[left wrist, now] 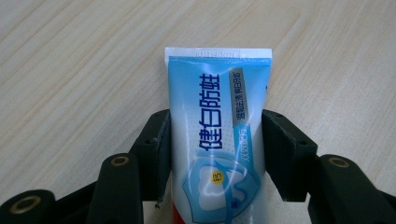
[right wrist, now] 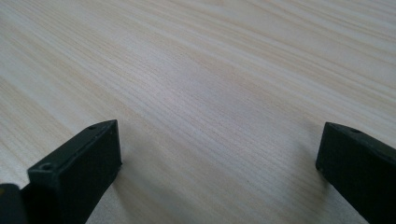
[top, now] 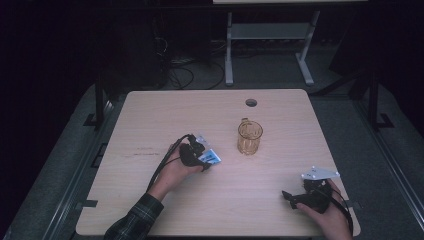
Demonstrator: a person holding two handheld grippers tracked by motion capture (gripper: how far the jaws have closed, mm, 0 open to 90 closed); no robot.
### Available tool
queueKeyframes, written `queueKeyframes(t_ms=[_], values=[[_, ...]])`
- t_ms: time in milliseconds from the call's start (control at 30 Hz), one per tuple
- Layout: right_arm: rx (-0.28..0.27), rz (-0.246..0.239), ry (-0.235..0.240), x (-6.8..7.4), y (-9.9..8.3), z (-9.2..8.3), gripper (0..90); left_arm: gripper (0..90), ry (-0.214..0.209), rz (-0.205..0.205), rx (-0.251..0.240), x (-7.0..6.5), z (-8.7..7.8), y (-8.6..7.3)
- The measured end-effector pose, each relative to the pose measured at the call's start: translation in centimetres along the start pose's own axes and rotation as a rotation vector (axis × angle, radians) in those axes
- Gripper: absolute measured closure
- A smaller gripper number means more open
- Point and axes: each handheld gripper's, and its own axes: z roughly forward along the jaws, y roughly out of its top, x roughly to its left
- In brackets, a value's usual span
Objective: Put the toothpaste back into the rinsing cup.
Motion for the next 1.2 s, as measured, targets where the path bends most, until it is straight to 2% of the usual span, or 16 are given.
queueKeyframes(t_ms=[333,533,700,933,1200], values=[[0.000,0.000,0.000,0.0,0.0,0.0,0.0,58.9,-0.007,0.014,0.034,-0.3,-0.3,0.3],[0.000,0.000,0.000,0.0,0.0,0.0,0.0,70.2,-0.021,0.020,0.038,-0.3,-0.6,0.2],[0.000,0.000,0.000,0.0,0.0,0.0,0.0,72.6,-0.016,0.025,0.039,-0.4,-0.8,0.3],[0.000,0.000,0.000,0.0,0.0,0.0,0.0,72.6,-0.018,0.028,0.023,-0.4,-0.9,0.2],[0.000,0.000,0.000,0.0,0.0,0.0,0.0,72.8,-0.055,-0.001,-0.061,0.2,-2.5,-0.1]])
